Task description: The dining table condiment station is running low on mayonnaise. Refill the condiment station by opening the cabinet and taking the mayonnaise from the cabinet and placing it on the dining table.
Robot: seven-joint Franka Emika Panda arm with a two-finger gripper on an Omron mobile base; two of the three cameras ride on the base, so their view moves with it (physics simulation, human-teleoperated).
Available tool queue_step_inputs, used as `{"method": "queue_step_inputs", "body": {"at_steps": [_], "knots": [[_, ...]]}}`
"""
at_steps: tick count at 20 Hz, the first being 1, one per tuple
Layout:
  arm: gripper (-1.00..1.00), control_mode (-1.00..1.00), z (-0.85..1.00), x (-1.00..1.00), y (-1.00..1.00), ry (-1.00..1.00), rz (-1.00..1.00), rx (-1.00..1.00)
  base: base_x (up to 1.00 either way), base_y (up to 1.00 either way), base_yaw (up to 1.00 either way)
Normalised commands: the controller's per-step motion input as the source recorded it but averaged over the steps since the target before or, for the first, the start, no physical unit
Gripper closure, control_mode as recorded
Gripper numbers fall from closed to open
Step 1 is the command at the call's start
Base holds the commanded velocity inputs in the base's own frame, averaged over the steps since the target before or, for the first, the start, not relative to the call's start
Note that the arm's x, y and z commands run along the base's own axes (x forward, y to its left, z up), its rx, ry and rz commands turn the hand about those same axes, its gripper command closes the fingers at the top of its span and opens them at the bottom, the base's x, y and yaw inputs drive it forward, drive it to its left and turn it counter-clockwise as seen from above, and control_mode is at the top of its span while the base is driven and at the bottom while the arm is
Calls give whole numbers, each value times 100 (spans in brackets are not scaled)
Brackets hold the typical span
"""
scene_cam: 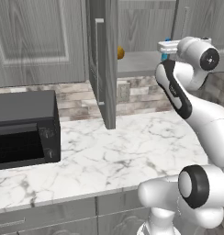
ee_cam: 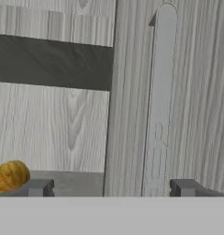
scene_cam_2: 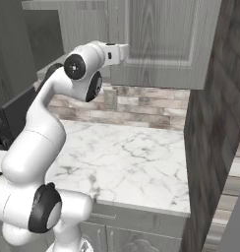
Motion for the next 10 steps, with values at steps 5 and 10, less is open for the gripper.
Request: {"method": "queue_step_inputs", "body": {"at_steps": [5, 10], "knots": [[-100, -100, 0, 39, -6, -2, 19, 0, 0, 0, 0], [-100, -100, 0, 29, -19, -3, 18, 0, 0, 0, 0]]}}
